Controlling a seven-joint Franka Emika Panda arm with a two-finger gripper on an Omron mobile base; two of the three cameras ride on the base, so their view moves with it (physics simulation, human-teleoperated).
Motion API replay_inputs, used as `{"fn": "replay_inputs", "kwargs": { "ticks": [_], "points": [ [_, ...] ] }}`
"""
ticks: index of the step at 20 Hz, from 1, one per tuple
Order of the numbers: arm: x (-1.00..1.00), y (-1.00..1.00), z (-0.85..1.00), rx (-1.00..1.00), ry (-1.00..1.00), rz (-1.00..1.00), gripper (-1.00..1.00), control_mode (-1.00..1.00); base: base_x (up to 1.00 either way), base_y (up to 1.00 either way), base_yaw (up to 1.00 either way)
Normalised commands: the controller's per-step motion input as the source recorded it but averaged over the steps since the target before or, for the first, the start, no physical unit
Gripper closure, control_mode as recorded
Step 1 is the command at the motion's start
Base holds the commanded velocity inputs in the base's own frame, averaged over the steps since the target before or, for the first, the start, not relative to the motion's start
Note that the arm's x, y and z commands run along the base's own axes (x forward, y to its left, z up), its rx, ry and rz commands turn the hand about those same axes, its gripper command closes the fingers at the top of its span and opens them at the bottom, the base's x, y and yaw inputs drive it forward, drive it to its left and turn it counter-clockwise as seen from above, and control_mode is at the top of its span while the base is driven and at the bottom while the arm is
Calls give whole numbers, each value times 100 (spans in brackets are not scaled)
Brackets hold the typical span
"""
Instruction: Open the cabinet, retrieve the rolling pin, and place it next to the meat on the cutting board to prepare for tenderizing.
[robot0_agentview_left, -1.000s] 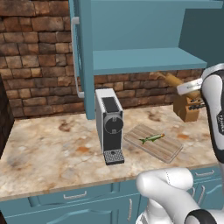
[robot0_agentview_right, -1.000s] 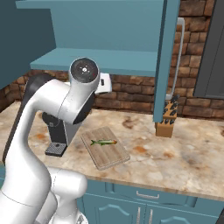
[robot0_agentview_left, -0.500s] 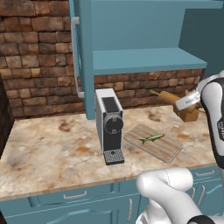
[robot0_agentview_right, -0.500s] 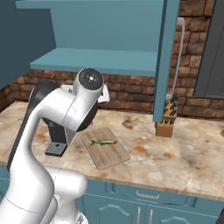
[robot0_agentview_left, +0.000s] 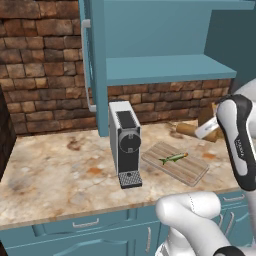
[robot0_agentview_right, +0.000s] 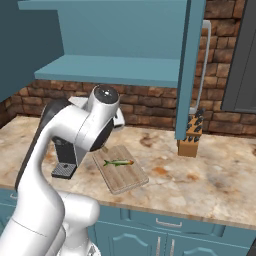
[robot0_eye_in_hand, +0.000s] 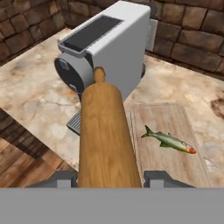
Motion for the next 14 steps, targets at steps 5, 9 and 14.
{"fn": "replay_inputs", "kwargs": {
  "ticks": [5,9,14],
  "points": [
    [20,0,-58,0,10,3,100,-100,0,0,0],
    [14,0,-57,-2,3,1,100,-100,0,0,0],
    [11,0,-53,-1,0,2,100,-100,0,0,0]
  ]
}}
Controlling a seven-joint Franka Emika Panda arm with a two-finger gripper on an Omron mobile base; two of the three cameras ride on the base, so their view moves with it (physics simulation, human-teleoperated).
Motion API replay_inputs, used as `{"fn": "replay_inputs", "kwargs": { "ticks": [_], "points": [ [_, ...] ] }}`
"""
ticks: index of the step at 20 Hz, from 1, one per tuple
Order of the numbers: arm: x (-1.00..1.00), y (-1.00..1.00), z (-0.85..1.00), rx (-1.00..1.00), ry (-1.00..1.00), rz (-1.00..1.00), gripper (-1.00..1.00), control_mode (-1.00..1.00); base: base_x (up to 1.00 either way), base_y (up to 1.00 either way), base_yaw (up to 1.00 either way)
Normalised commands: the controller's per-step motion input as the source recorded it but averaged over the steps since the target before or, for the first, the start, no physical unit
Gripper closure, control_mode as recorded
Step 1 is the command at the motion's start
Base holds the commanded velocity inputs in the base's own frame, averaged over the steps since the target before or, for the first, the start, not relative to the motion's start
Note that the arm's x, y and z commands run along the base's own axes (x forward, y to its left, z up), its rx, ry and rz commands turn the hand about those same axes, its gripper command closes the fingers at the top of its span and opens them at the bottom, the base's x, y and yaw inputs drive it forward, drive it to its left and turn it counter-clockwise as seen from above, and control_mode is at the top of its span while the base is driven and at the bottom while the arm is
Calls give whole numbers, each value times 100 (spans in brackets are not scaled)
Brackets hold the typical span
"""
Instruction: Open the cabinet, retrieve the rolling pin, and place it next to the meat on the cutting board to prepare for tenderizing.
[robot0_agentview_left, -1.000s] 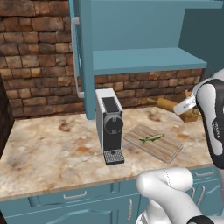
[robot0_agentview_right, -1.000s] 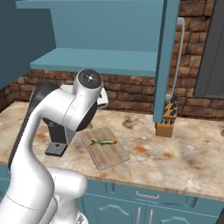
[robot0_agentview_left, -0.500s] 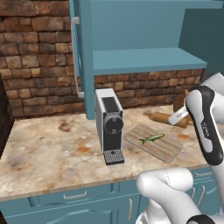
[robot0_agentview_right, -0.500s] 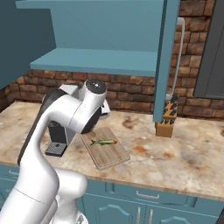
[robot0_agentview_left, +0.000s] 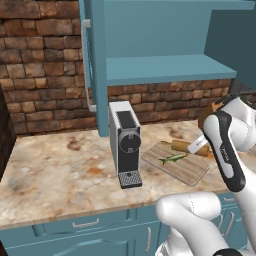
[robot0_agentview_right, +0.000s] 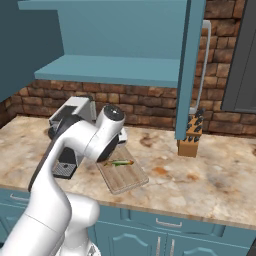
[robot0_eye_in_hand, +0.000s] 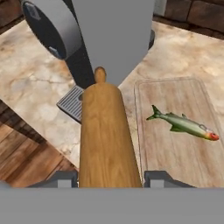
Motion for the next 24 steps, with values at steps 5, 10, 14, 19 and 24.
{"fn": "replay_inputs", "kwargs": {
  "ticks": [5,10,14,19,24],
  "points": [
    [7,-1,-45,0,4,4,100,-100,0,0,0],
    [11,-13,-30,0,8,6,100,-100,0,0,0],
    [28,-24,-12,0,8,6,100,-100,0,0,0],
    [23,-22,-17,0,3,7,100,-100,0,0,0],
    [18,-21,-23,0,0,8,100,-100,0,0,0]
  ]
}}
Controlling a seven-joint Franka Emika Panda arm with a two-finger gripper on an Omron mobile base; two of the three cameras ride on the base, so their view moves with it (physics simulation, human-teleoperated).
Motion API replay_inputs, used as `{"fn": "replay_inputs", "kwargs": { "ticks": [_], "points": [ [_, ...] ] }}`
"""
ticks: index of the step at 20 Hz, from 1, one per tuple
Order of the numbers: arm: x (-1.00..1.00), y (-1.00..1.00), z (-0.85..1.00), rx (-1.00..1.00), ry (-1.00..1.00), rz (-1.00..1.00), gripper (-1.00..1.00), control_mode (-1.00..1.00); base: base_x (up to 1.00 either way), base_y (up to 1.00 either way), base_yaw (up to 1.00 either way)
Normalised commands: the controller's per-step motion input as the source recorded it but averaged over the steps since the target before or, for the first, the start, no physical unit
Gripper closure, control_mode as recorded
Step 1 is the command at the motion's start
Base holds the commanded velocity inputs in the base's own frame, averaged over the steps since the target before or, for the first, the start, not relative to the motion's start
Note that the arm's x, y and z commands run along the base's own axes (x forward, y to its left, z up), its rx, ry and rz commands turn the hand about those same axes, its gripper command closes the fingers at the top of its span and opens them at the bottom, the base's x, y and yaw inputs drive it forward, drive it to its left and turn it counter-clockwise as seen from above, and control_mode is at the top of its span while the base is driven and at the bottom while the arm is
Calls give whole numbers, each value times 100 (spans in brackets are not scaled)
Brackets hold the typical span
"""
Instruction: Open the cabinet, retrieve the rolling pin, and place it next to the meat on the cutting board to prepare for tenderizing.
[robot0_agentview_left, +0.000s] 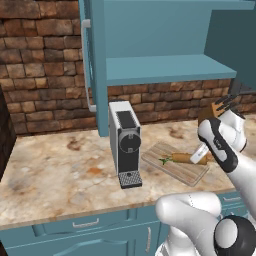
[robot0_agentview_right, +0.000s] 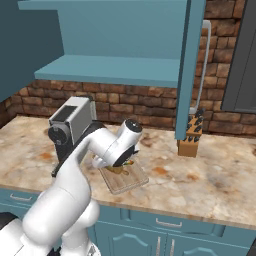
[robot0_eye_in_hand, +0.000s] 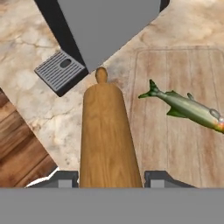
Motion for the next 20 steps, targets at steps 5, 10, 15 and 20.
{"fn": "replay_inputs", "kwargs": {
  "ticks": [5,10,15,20],
  "points": [
    [16,-14,-24,0,0,9,100,-100,0,0,0],
    [23,-4,-19,0,4,9,100,-100,0,0,0],
    [17,-1,-16,0,4,8,100,-100,0,0,0],
    [7,-1,-18,0,0,7,100,-100,0,0,0]
  ]
}}
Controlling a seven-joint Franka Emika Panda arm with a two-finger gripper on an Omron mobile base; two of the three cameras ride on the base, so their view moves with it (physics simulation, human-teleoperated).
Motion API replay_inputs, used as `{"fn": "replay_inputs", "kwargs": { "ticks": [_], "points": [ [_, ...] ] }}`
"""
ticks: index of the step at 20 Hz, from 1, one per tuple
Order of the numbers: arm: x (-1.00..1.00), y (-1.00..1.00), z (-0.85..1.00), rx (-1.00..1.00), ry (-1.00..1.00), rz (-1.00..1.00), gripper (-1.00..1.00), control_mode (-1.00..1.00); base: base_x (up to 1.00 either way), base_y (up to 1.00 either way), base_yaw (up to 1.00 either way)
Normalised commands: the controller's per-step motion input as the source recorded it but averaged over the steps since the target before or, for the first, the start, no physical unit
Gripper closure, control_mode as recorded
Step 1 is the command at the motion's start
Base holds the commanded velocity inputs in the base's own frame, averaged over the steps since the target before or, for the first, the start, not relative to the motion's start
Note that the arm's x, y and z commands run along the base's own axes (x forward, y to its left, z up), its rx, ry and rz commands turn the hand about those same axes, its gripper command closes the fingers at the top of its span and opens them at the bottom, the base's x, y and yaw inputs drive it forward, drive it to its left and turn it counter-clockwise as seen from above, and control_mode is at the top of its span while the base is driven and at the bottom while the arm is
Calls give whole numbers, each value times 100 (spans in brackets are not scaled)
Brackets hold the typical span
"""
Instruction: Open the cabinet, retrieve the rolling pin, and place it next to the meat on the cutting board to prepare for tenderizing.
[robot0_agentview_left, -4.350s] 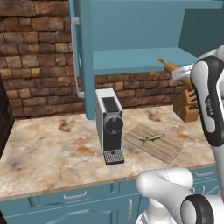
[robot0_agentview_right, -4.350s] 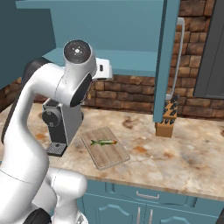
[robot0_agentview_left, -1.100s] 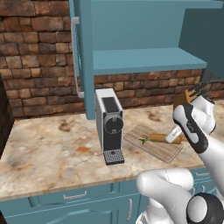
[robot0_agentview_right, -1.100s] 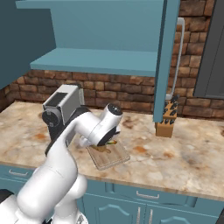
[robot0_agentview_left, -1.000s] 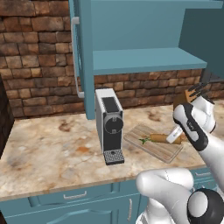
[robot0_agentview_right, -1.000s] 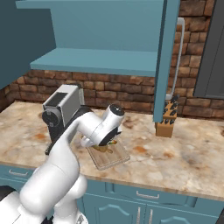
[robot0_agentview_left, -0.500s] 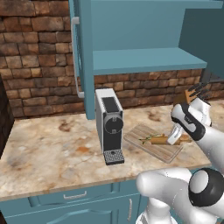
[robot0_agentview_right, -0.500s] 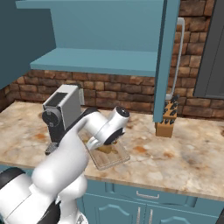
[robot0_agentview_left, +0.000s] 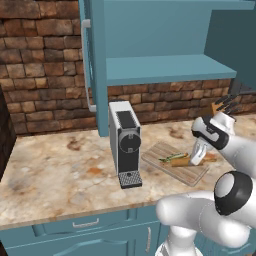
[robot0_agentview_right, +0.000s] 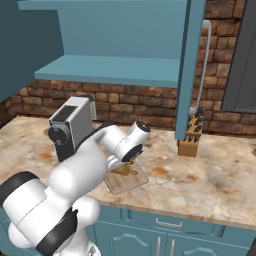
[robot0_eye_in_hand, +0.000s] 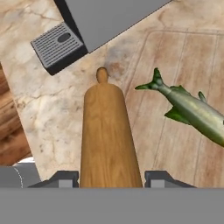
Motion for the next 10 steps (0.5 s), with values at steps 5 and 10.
{"fn": "replay_inputs", "kwargs": {
  "ticks": [5,10],
  "points": [
    [4,0,-21,0,0,5,100,-100,0,0,0],
    [6,0,-20,0,0,3,100,-100,0,0,0]
  ]
}}
